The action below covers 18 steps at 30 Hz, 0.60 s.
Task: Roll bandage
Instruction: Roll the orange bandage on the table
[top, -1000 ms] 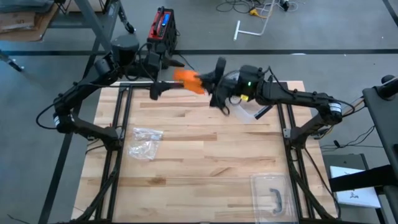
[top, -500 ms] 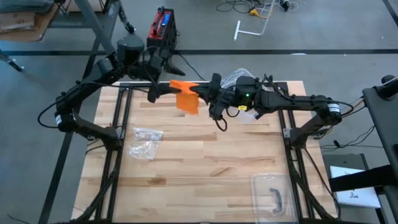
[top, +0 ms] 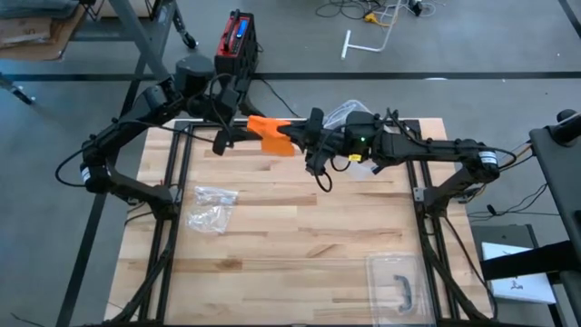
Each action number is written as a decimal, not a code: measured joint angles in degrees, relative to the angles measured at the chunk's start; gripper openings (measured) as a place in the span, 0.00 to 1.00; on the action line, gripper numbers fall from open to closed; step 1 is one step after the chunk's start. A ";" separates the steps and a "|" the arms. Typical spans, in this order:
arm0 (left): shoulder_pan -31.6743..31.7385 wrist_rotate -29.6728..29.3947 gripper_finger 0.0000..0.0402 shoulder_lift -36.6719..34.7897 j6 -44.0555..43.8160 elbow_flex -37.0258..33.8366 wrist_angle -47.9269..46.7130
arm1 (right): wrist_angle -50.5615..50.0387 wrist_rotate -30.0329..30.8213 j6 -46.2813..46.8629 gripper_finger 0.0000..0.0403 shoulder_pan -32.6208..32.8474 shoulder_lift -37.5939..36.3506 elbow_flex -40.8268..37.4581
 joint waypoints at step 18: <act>0.02 -3.89 0.15 0.00 5.66 0.00 2.45 | -1.04 0.27 31.15 0.38 -0.22 -0.04 0.07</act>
